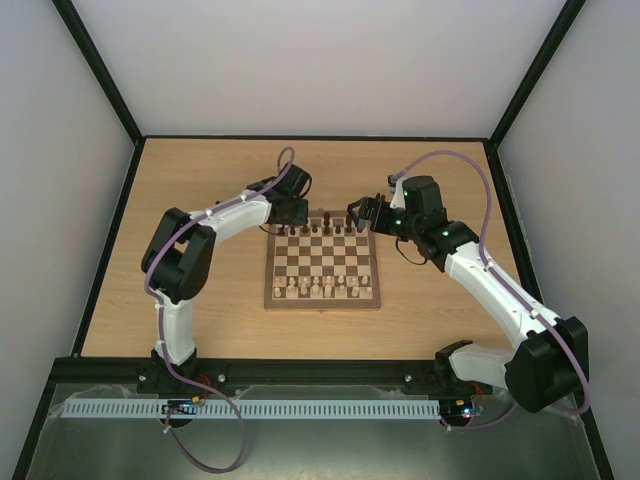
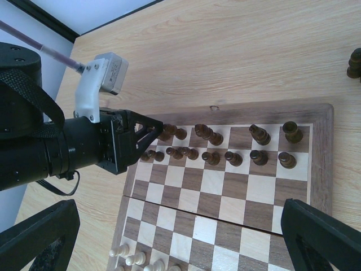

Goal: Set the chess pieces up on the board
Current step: Place the chess piece on the chessboard, then pick up the chess piece at the center of the board.

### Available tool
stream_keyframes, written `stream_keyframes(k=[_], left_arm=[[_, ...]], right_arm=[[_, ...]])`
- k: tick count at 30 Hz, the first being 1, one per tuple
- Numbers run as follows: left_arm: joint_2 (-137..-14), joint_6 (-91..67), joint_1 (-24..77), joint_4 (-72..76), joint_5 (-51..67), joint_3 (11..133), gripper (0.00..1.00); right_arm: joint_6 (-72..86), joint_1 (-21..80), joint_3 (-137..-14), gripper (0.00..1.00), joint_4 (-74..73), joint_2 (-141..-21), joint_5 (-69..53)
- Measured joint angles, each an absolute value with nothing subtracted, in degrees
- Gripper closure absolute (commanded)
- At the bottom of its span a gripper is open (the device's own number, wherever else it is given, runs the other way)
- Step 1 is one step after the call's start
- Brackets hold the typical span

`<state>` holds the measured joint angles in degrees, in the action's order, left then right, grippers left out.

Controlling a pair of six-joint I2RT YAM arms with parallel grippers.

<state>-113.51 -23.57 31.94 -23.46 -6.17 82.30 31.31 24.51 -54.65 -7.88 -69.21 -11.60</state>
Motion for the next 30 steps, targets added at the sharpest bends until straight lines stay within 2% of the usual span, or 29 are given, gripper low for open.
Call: stream_keyframes(k=[14, 17, 20, 25, 30], left_arm=[[-113.9, -23.5, 32.0, -23.7, -6.7, 82.3, 0.67], [-113.2, -23.5, 31.9, -25.1, -7.7, 82.5, 0.61], [-111.6, -23.3, 31.9, -26.5, -9.0, 83.4, 0.50], [-106.1, -23.3, 30.0, -27.2, -10.7, 84.4, 0.38], [-102.7, -24.1, 21.4, -25.7, -11.9, 82.6, 0.35]], right_arm=[[31.3, 24.5, -54.7, 0.01, -7.9, -69.2, -11.6], [31.3, 24.5, -54.7, 0.02, -7.9, -69.2, -11.8], [31.3, 24.5, -54.7, 0.02, -7.9, -69.2, -11.9], [31.3, 24.5, -54.7, 0.01, -7.9, -69.2, -12.0], [31.3, 24.5, -54.7, 0.01, -7.9, -69.2, -12.3]])
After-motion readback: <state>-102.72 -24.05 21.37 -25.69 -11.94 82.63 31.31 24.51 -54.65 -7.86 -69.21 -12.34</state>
